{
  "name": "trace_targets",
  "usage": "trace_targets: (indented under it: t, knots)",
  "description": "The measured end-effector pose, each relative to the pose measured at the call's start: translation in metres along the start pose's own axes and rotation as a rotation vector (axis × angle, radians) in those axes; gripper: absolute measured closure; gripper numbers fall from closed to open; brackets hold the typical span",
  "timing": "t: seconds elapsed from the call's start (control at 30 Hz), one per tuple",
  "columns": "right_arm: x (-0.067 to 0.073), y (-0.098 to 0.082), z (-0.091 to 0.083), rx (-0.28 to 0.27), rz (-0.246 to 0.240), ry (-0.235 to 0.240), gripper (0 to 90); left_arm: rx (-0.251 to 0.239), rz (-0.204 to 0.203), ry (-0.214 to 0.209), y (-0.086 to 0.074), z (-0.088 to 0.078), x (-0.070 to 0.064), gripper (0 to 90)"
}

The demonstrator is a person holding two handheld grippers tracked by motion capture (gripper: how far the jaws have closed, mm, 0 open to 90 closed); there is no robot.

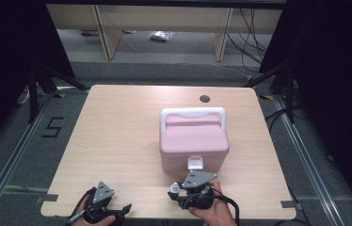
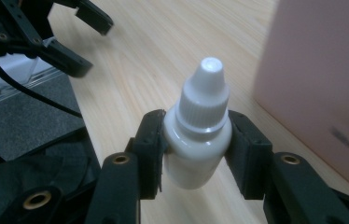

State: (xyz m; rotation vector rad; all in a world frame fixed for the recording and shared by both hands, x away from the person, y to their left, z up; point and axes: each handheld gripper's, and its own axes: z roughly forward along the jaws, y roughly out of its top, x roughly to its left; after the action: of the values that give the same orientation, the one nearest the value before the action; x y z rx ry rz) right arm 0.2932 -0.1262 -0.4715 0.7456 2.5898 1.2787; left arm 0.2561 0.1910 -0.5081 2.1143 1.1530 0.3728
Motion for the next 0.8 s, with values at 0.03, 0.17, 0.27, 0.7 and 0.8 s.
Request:
trace_targets:
  t: [0.03,0.17,0.27,0.7,0.8]
  knots:
    - [-0.002,-0.005,-0.005,-0.002,0.014,-0.015,60.4,0.002,0.000,0.000,0.000,0.000,0.000,15.5]
    - [-0.010,-0.021,-0.025,0.010,0.052,-0.038,60.5,0.025,0.014,-0.006,0.001,-0.001,0.001,15.5]
    - [-0.013,-0.033,-0.039,0.009,0.088,-0.079,60.4,0.014,0.011,0.006,0.000,-0.001,0.001,15.6]
    - [-0.058,-0.069,-0.093,-0.029,0.224,-0.268,60.4,0.028,0.021,-0.004,0.001,-0.001,0.001,15.6]
    - [-0.068,-0.072,-0.101,-0.030,0.227,-0.313,60.4,0.017,0.004,-0.003,0.001,0.000,0.000,15.7]
